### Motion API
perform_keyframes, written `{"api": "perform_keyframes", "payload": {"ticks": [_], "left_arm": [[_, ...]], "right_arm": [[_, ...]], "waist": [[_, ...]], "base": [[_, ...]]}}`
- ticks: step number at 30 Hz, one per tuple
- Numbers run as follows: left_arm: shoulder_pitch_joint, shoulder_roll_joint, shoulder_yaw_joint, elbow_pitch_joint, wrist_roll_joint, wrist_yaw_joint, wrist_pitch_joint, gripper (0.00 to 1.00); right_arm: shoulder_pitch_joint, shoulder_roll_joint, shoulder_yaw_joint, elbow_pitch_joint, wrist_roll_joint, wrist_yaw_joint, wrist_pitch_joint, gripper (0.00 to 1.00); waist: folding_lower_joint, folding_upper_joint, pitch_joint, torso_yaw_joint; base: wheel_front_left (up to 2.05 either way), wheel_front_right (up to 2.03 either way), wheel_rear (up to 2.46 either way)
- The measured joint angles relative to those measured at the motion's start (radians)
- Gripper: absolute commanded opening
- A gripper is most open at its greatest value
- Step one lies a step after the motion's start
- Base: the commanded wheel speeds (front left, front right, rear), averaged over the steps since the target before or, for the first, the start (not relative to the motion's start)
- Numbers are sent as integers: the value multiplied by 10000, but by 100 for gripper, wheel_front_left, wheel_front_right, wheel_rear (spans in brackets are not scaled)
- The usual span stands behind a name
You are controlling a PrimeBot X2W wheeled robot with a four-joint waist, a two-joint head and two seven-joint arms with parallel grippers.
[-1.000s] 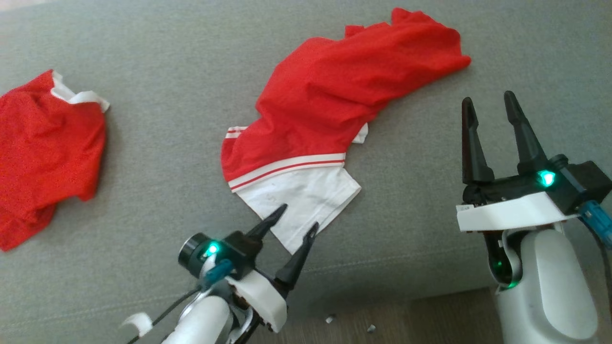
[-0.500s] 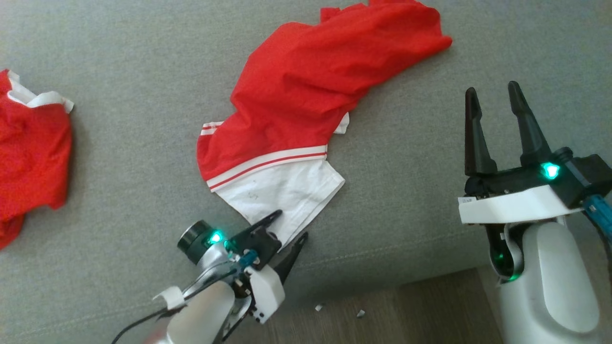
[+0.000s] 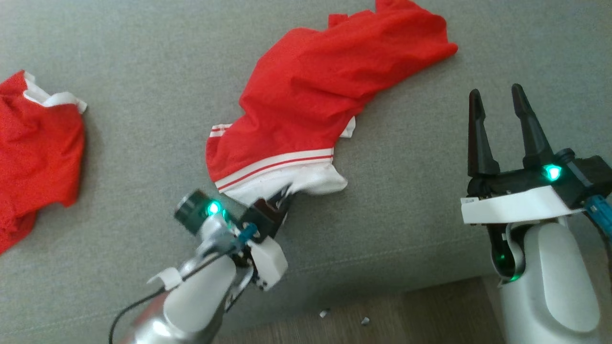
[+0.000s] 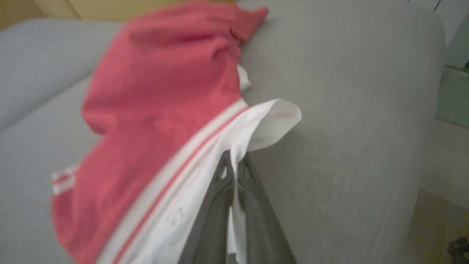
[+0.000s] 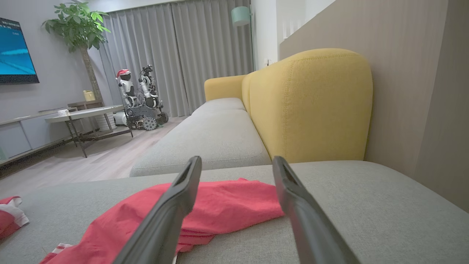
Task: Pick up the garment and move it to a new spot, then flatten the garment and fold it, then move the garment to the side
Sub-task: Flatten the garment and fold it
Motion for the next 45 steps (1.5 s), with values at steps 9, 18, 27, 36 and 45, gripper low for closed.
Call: {"api": "perform_keyframes", "payload": {"ticks": [9, 18, 27, 36, 45], "left_arm": [[1, 1177, -4, -3822, 510, 29, -8, 0], [-1519, 1981, 675, -6328, -282, -713, 1296, 0], [-6106, 3256, 2389, -3601, -1189, -894, 3582, 0], [-8586, 4318, 1632, 439, 10, -901, 3674, 18], [-9921, 3824, 1674, 3010, 389, 148, 2669, 100]], "right_arm": [[10, -2, -4, 290, 286, 0, -151, 100], [-2, -2, 102, 449, 614, 0, -265, 100], [-864, -6, 878, 380, 1237, 0, -407, 100], [-1788, -6, 1524, -159, 2029, 0, -443, 100], [-1966, -4, 1772, -476, 2290, 0, -487, 100]], "waist": [[0, 0, -632, 30], [0, 0, -680, -283], [0, 0, 255, -1020], [1, 0, 1745, -2060], [5, -1, 2912, -2638]], "base": [[0, 0, 0], [0, 0, 0], [0, 0, 0], [0, 0, 0], [0, 0, 0]]}}
